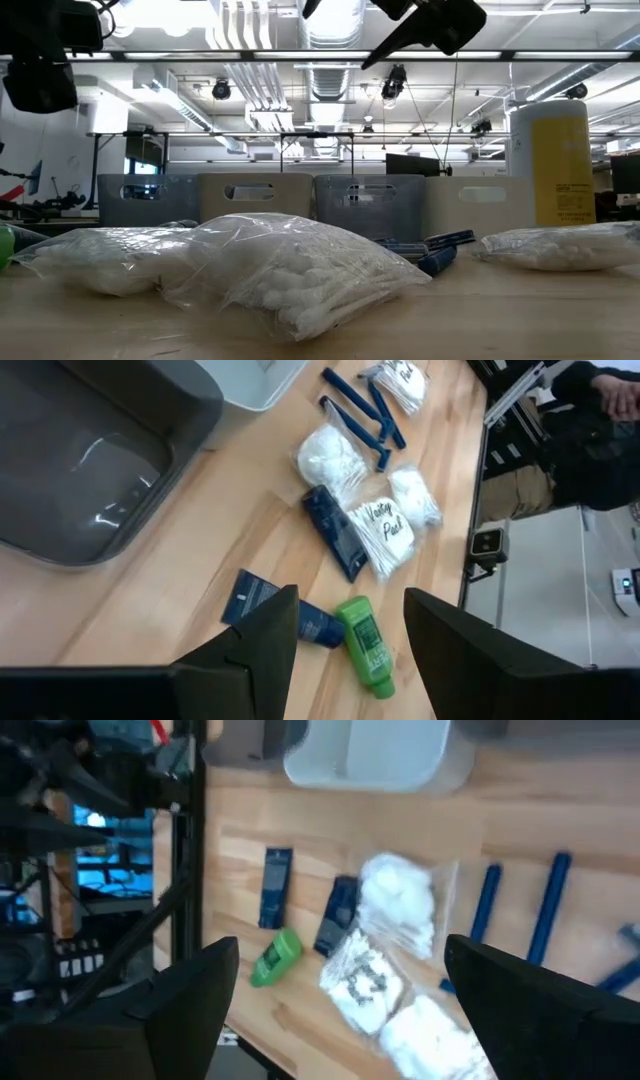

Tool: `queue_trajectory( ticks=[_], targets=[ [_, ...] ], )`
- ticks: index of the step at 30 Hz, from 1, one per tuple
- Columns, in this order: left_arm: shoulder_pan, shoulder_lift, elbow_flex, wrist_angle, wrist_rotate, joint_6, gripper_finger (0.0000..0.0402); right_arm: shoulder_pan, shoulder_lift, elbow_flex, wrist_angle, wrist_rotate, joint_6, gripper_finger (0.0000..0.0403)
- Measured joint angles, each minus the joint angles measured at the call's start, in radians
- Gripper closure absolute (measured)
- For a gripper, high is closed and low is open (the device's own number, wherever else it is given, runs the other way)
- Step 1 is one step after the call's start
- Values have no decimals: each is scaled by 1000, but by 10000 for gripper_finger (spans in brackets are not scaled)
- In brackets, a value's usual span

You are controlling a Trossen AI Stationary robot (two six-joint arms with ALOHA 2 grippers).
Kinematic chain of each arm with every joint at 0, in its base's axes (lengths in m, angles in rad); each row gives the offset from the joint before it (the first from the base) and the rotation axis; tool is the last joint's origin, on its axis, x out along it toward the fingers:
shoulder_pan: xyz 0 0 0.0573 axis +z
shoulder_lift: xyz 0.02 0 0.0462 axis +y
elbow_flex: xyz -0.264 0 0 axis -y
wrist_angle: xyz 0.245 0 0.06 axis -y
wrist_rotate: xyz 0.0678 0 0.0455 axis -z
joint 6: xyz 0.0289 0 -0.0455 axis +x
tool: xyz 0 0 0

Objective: Pick & Place Travel size toiletries
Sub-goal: Put the green shampoo into the white bin

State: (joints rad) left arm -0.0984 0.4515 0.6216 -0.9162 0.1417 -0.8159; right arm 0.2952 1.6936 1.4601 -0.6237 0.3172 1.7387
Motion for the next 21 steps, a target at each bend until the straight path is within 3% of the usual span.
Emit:
queue_trajectory(
  ticks=[9,21],
  targets=[
    [-88,-6,-4,38,0,-54,213,58,160,43,193,0,68,46],
    [-311,23,-69,144,-15,-166,213,102,434,338,204,-3,95,67]
  ],
)
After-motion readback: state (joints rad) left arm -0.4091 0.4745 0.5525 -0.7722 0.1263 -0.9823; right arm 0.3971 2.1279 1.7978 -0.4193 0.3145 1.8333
